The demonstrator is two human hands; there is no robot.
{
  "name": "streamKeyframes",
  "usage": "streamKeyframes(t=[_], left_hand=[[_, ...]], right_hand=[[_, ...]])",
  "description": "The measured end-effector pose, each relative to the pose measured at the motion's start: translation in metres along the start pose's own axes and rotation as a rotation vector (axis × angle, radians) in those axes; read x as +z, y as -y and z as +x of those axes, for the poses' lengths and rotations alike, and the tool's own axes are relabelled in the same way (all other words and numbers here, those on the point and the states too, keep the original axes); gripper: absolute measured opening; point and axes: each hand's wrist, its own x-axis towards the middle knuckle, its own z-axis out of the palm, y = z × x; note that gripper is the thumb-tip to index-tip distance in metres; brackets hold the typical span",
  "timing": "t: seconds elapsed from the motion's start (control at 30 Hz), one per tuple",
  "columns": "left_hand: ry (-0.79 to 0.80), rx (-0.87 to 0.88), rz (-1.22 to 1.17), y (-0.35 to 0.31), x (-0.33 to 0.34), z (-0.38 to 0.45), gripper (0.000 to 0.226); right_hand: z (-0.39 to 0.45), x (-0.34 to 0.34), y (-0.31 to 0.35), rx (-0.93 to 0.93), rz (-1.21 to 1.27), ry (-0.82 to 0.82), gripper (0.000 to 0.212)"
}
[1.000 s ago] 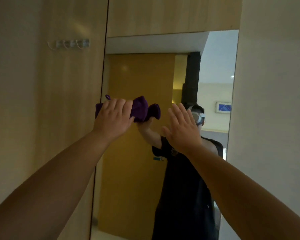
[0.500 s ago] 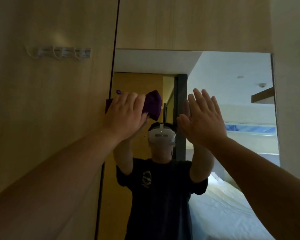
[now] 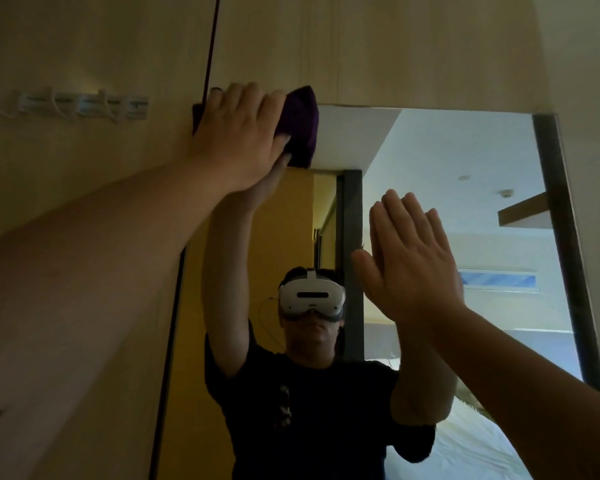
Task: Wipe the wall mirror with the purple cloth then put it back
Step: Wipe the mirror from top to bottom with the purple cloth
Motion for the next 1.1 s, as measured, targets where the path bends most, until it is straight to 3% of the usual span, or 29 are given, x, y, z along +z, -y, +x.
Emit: streamKeyframes(t=[0.13, 0.33, 0.8, 0.97, 1.1], left_hand=[[0.110, -0.009, -0.112, 0.017, 0.019, 0.009, 0.059], [0.155, 0.043, -0.151, 0.003, 0.017, -0.041, 0.062], [0.284, 0.165, -0.268, -0.093, -0.032, -0.319, 0.071], [0.181, 0.156, -0.335, -0.089, -0.033, -0.305, 0.053], [0.050, -0.012, -0.368, -0.087, -0.023, -0.226, 0.053]], right_hand=[[0.000, 0.002, -0.002, -0.007, 0.013, -0.023, 0.076], [0.000, -0.002, -0.001, 0.000, 0.063, -0.008, 0.074], [-0.009, -0.026, -0.009, 0.010, 0.209, -0.001, 0.071], [-0.036, -0.033, -0.058, 0.094, 0.157, 0.001, 0.071], [-0.046, -0.019, -0.076, 0.134, 0.086, 0.079, 0.071]])
